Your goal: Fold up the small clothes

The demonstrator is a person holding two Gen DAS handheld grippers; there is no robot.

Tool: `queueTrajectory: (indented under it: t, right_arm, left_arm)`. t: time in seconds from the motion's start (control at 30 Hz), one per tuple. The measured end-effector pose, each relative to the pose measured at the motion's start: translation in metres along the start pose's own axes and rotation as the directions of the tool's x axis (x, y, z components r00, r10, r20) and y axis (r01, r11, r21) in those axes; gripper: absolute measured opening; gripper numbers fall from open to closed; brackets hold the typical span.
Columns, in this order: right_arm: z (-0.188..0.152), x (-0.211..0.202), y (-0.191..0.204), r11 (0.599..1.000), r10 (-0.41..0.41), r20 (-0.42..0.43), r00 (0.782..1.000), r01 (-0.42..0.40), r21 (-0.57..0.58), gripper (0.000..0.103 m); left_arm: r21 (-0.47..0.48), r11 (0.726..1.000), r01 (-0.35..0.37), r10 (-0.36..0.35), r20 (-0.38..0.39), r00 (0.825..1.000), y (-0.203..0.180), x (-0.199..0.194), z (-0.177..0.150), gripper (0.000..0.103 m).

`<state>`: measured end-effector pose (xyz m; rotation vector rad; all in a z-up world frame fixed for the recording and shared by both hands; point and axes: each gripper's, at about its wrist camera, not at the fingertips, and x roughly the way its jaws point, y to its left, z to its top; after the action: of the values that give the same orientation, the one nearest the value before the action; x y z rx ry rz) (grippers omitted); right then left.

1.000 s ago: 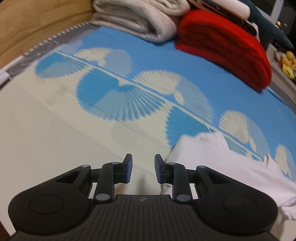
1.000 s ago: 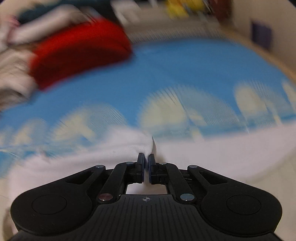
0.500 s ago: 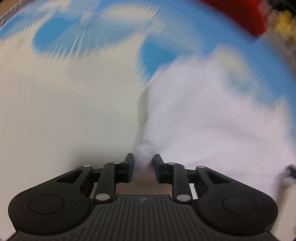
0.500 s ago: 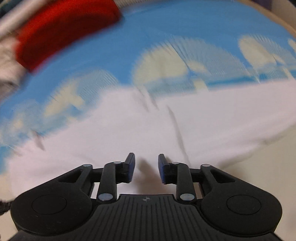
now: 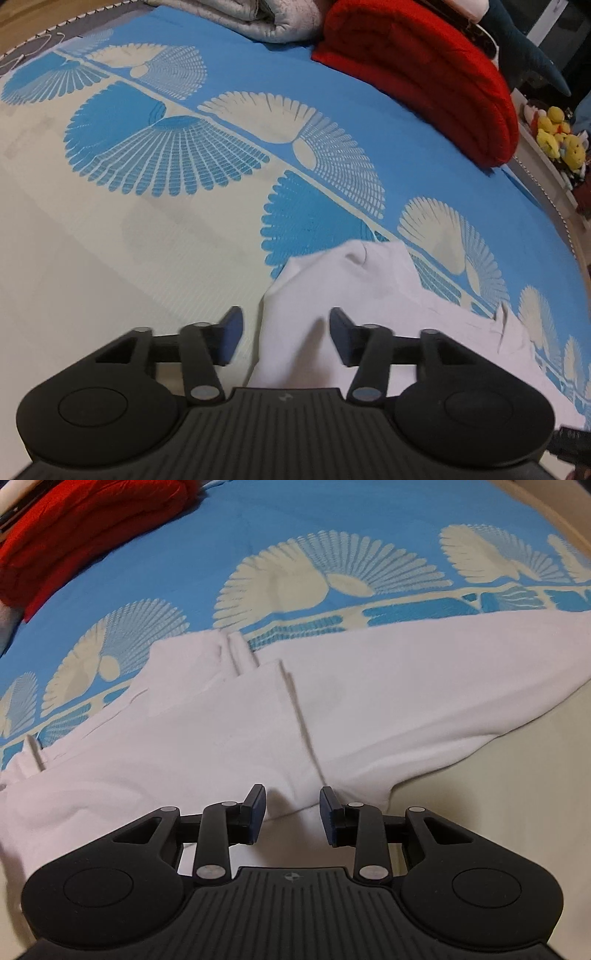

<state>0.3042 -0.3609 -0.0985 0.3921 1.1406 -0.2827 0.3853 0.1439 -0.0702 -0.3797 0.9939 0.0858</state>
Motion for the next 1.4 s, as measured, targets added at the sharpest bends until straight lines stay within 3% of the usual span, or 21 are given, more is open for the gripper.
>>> queueTrajectory:
  t: [0.1,0.27,0.3,0.33,0.37,0.4,0.5,0.6,0.7,0.83,0.93,1.0,1.07,1.2,1.3,1.4]
  right_arm:
    - [-0.003,0.002,0.006,0.999,0.014,-0.009,1.0,-0.014,-0.036,0.034]
    - [-0.007,0.005,0.015,0.995,0.014,-0.022,1.0,-0.016,-0.097,0.034]
    - [-0.007,0.007,0.017,0.994,0.011,-0.025,1.0,-0.013,-0.104,0.034]
    - [-0.008,0.008,0.018,0.994,0.009,-0.027,1.0,-0.012,-0.108,0.034]
    - [-0.008,0.009,0.019,0.994,0.008,-0.029,1.0,-0.011,-0.108,0.034]
    - [-0.008,0.01,0.019,0.994,0.007,-0.03,1.0,-0.011,-0.107,0.034]
    - [-0.006,0.01,0.021,0.995,0.013,-0.028,1.0,-0.016,-0.101,0.034]
    - [-0.004,0.008,0.022,0.995,0.009,-0.015,1.0,-0.011,-0.101,0.034]
    - [-0.004,0.008,0.02,0.995,0.0,-0.012,1.0,-0.001,-0.095,0.034]
    - [-0.005,0.01,0.016,0.995,-0.021,-0.011,1.0,0.019,-0.094,0.034]
    - [-0.007,0.014,0.013,0.996,-0.036,-0.015,0.999,0.035,-0.086,0.034]
    - [-0.007,0.018,0.01,0.996,-0.049,-0.022,0.999,0.047,-0.079,0.036]
    - [-0.008,0.02,0.009,0.996,-0.054,-0.027,0.998,0.052,-0.068,0.037]
    - [-0.007,0.01,0.009,0.998,-0.059,0.021,0.998,0.06,-0.027,0.037]
    - [-0.004,0.002,0.008,1.0,-0.03,0.069,0.997,0.03,-0.008,0.037]
    - [-0.002,0.003,0.004,1.0,-0.019,0.06,0.998,0.019,0.012,0.037]
  left_arm:
    - [0.001,1.0,0.016,-0.016,0.025,1.0,-0.01,0.009,0.006,0.059]
    - [0.037,0.999,-0.033,0.032,0.028,0.999,-0.017,0.022,0.009,0.059]
    - [0.047,0.998,-0.048,0.048,0.005,0.999,-0.017,0.027,0.009,0.051]
    - [0.061,0.997,-0.057,0.058,-0.019,0.998,-0.015,0.032,0.007,0.033]
    - [0.06,0.996,-0.073,0.075,-0.03,0.997,-0.012,0.034,0.006,0.006]
    - [0.03,0.995,-0.091,0.091,-0.014,0.996,-0.006,0.032,0.007,0.005]
    - [0.025,0.993,-0.114,0.113,0.032,0.993,-0.001,0.025,0.01,0.004]
    - [0.098,0.961,-0.26,0.251,0.097,0.963,-0.012,0.015,0.012,0.012]
    - [0.063,0.983,-0.172,0.164,0.115,0.98,-0.014,-0.004,0.016,0.017]
    - [0.114,0.99,-0.077,0.069,0.075,0.995,-0.028,-0.009,0.01,0.017]
    - [0.103,0.992,-0.077,0.084,-0.064,0.994,-0.023,0.017,-0.001,0.017]
    - [0.05,0.989,-0.138,0.145,-0.182,0.972,-0.009,0.036,-0.009,0.016]
    - [0.013,0.987,-0.161,0.161,-0.178,0.971,-0.004,0.031,-0.008,0.016]
    - [0.151,0.971,-0.187,0.191,-0.016,0.981,-0.035,-0.006,-0.003,0.025]
    - [0.144,0.985,-0.1,0.112,-0.076,0.991,-0.045,-0.013,-0.011,0.028]
    - [0.121,0.991,-0.054,0.071,-0.14,0.988,-0.05,-0.01,-0.029,0.028]
